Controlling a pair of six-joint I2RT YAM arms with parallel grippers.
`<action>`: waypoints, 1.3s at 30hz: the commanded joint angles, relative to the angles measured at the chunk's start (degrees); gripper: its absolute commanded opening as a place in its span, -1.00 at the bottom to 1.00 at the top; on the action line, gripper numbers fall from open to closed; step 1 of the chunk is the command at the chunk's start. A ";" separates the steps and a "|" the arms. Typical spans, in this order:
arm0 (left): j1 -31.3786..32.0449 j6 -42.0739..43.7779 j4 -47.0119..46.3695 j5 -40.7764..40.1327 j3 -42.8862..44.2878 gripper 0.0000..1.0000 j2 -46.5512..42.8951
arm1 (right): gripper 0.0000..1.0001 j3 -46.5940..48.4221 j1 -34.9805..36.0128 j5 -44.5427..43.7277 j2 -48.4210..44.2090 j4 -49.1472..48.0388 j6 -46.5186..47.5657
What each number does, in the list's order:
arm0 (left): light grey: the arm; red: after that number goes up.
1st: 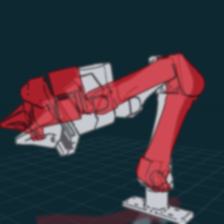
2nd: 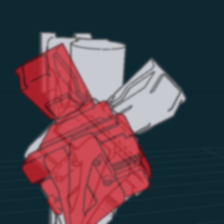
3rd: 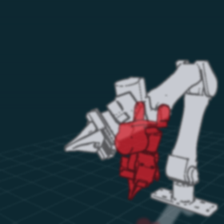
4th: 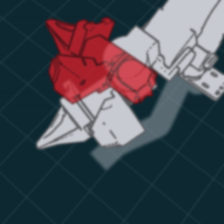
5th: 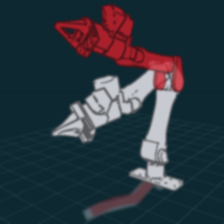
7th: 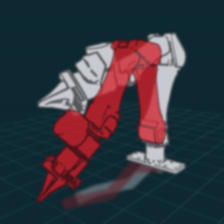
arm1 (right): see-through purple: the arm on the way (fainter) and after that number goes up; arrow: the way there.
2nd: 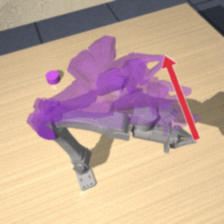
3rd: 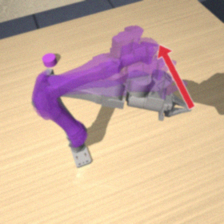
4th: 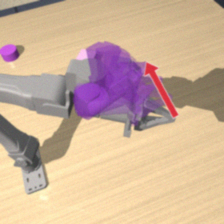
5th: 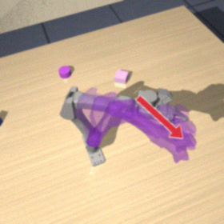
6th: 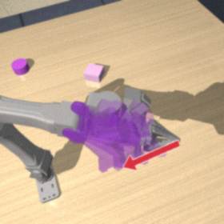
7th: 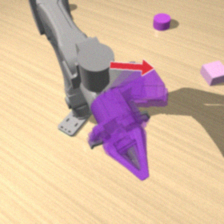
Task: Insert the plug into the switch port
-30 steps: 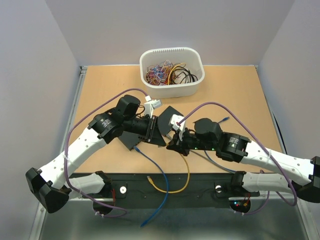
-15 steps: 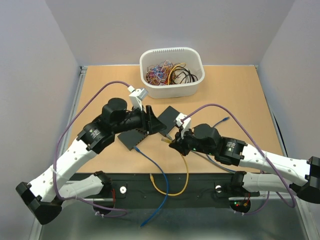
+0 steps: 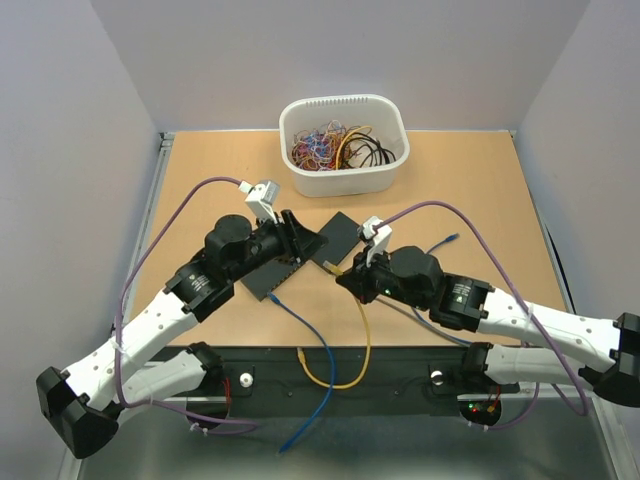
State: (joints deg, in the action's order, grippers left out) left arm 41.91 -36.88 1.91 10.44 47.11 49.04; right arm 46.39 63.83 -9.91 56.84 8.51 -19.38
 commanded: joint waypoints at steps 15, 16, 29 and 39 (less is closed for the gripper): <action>3.09 -2.84 -10.08 -1.47 -4.75 0.02 -0.87 | -0.99 2.48 -7.05 5.07 3.80 -11.15 -7.96; 3.09 -2.76 -10.17 -1.47 -4.84 0.02 -0.70 | -0.99 2.56 -7.06 5.25 4.07 -11.41 -8.22; 3.53 -1.35 -9.91 -4.55 -5.19 0.02 1.76 | -0.99 2.30 -7.32 6.13 3.19 -12.21 -8.84; 3.97 -1.96 -11.67 -5.87 -5.63 -0.11 2.56 | -0.99 1.86 -7.32 6.40 3.54 -12.91 -9.45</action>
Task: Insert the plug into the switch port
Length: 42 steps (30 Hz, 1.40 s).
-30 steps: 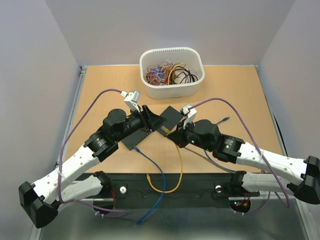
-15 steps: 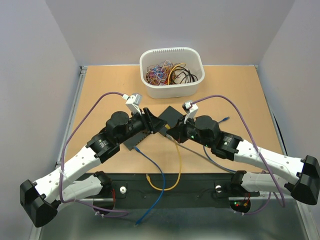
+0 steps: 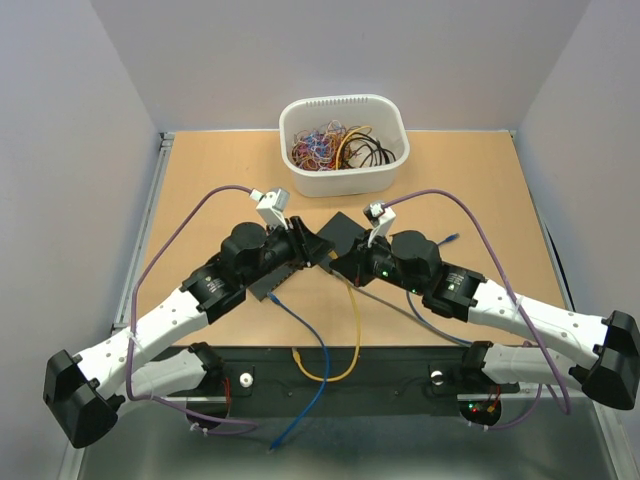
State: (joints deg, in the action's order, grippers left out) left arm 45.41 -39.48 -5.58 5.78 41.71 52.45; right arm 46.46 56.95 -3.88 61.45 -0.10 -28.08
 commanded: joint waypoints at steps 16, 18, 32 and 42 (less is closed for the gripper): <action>0.73 -1.99 0.90 -3.84 1.34 -1.00 -0.07 | 0.07 1.79 -0.35 -4.19 -1.50 -3.95 1.08; 0.82 -3.14 3.72 -4.81 2.58 -1.00 0.64 | 0.11 2.67 -0.43 -6.48 -1.51 -2.63 2.14; 0.91 -6.04 14.38 -5.34 10.23 -1.00 6.00 | -0.20 7.60 -0.43 -6.76 3.59 3.00 6.19; 0.91 -5.96 12.27 -5.34 9.44 -1.00 7.14 | -0.26 7.77 -0.43 -3.33 4.90 3.09 5.23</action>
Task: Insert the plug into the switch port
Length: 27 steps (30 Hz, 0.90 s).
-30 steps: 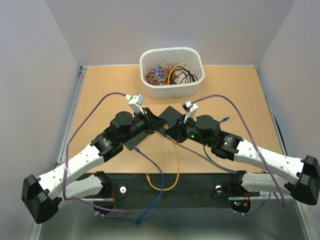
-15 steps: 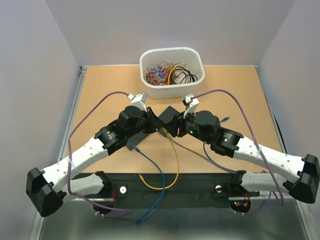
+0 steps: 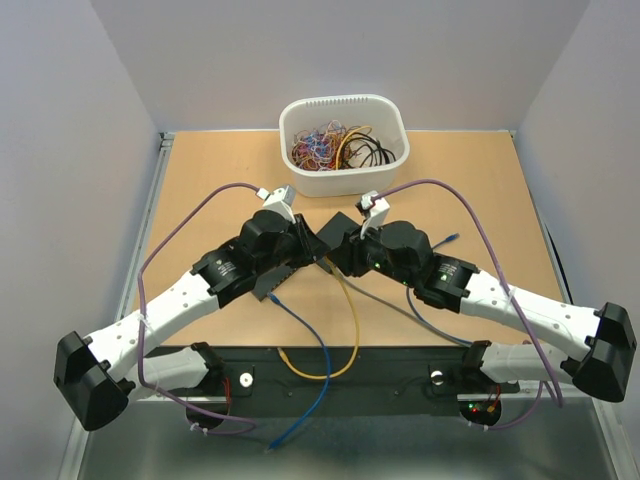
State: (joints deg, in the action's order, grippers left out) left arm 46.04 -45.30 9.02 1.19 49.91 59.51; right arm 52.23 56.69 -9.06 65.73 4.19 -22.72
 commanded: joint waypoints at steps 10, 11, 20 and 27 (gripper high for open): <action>0.28 0.38 -2.86 -0.49 1.86 -1.00 1.31 | -0.26 1.65 -0.08 2.21 2.03 -1.20 -0.57; 0.28 0.39 -3.04 -0.23 1.77 -1.00 1.31 | -0.26 1.74 -0.08 2.03 2.03 -1.20 -0.57; 0.28 0.21 -3.83 -0.05 1.77 -1.00 1.14 | -0.28 1.30 0.00 0.53 2.20 -1.20 -0.66; 0.28 0.21 -4.44 0.13 1.77 -1.00 1.23 | -0.30 0.95 -0.08 0.71 2.56 -1.20 -0.92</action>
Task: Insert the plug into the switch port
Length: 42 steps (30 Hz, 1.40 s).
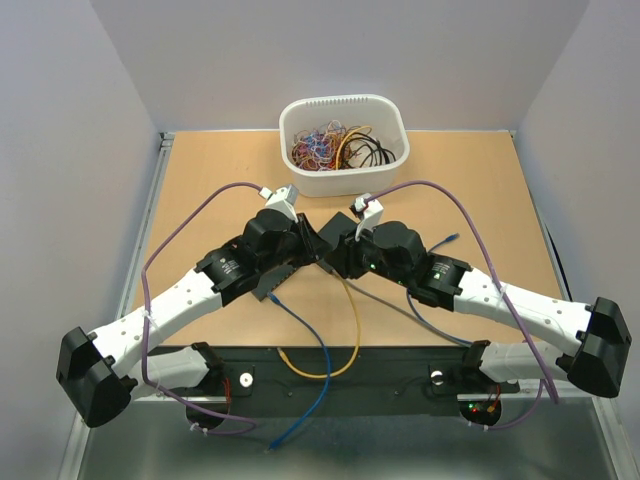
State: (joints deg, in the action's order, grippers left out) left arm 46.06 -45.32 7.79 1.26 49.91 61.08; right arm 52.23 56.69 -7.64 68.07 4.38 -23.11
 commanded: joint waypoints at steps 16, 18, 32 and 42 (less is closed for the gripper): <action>0.25 0.15 -3.84 -0.20 2.21 -1.00 0.18 | -0.88 0.33 -0.08 -2.38 -0.57 -1.39 -1.06; 0.25 0.14 -4.54 0.24 2.03 -1.00 0.27 | -0.97 -0.02 -0.08 -2.99 -0.66 -1.39 -1.32; -2.82 4.97 -5.24 -0.38 1.95 0.36 5.01 | -0.99 -3.00 -4.82 -10.21 -1.00 9.32 -2.29; -12.13 12.71 -16.48 4.88 0.72 0.27 13.18 | -0.99 -2.66 -12.21 -5.28 5.92 15.13 -0.44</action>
State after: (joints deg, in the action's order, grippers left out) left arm 35.99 -37.08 -0.60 3.07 49.91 72.07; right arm 47.83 44.29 -14.59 71.31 17.85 -24.62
